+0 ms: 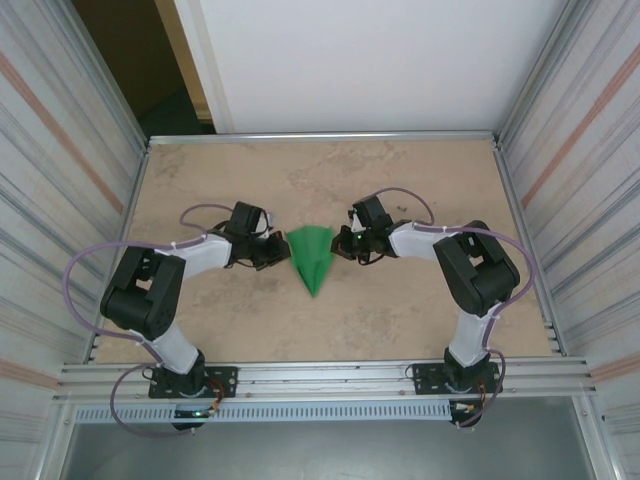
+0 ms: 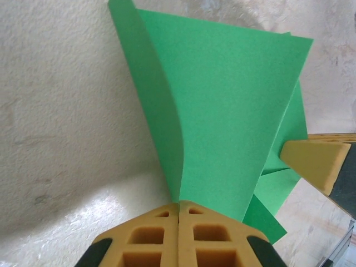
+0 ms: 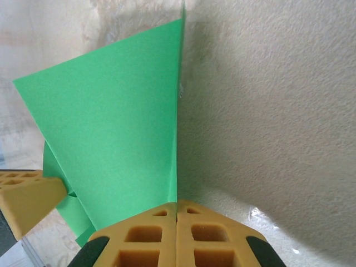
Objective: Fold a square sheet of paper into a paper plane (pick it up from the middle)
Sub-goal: Move a paper plane to the center of the table.
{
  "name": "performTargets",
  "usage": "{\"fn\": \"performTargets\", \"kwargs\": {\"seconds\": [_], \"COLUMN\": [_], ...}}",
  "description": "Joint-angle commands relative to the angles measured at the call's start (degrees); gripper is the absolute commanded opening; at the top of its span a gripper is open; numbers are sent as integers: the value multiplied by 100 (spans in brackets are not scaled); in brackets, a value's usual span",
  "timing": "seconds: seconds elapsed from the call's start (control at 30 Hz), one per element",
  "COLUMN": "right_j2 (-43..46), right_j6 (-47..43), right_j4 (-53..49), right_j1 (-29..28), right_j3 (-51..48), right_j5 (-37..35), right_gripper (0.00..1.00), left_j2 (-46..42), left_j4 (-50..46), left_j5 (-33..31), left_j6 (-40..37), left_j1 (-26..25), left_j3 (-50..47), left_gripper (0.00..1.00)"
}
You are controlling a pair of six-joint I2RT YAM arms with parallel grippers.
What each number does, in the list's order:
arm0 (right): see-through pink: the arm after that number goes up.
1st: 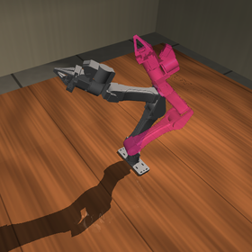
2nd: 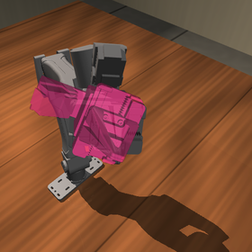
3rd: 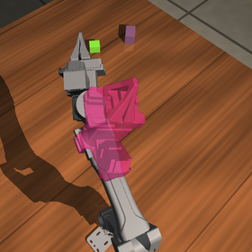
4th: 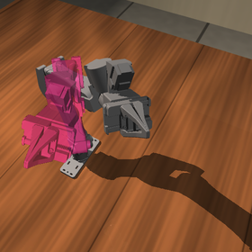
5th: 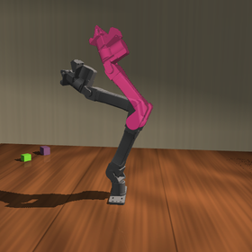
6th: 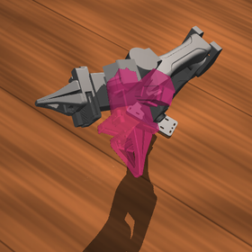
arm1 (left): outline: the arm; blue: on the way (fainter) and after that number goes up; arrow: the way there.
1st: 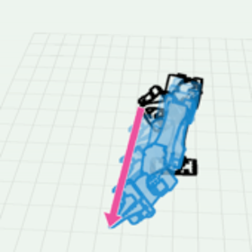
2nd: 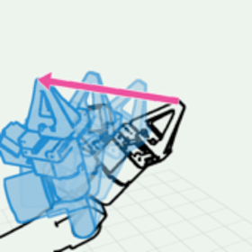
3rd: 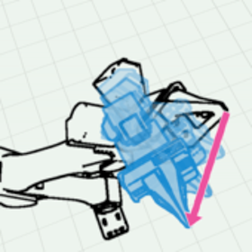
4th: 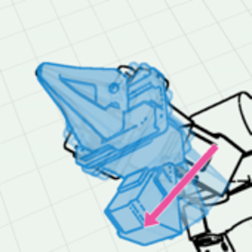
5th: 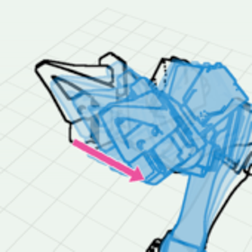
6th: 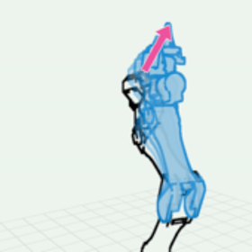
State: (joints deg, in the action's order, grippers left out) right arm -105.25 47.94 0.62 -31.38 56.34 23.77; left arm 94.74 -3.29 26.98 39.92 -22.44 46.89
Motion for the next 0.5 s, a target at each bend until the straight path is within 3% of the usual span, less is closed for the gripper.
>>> {"fn": "performTargets", "kwargs": {"seconds": [0.0,0.07,0.27,0.47], "right_j2": [-113,-57,471,796], "right_j6": [119,76,-376,-691], "right_j4": [-353,-565,-1354,-1852], "right_j1": [-9,-26,-187,-449], "right_j3": [110,221,505,607], "right_j5": [-82,-192,-791,-978], "right_gripper": [8,12,38,48], "left_j2": [50,38,62,77], "left_j4": [265,302,311,312], "left_j5": [-17,-26,57,113], "left_j6": [158,149,100,90], "left_j1": [46,46,46,46], "left_j3": [-162,-210,-233,-209], "left_gripper": [4,5,6,7]}}
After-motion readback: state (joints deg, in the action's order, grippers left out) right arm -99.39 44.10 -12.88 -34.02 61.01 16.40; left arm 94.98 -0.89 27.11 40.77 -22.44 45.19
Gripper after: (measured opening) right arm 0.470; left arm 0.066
